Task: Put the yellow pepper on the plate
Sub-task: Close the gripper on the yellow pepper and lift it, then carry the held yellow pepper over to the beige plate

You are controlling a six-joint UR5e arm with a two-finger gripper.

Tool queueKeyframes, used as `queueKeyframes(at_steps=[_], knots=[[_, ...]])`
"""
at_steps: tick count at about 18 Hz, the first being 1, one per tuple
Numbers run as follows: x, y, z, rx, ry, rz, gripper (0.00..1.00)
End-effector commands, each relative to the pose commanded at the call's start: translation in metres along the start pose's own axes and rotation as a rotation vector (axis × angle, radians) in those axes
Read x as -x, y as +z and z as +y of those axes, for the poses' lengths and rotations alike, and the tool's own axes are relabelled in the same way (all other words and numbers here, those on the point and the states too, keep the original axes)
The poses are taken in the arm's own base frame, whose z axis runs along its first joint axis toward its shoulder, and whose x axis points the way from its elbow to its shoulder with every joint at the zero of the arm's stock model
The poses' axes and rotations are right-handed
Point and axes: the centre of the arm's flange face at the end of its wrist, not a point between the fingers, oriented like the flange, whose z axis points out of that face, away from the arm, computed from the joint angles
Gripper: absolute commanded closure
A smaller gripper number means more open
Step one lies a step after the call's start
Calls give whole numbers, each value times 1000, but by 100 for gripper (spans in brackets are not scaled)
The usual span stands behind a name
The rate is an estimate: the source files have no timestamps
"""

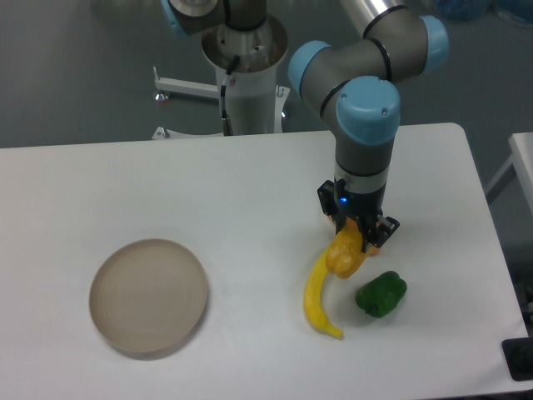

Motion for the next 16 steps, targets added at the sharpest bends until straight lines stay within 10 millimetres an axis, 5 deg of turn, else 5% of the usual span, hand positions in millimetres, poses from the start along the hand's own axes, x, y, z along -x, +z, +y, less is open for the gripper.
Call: queueKeyframes(at_steps=[9, 16], knots=[[-8, 1, -11, 1, 1, 8, 52], [-57, 0, -72, -7, -61, 24, 52]])
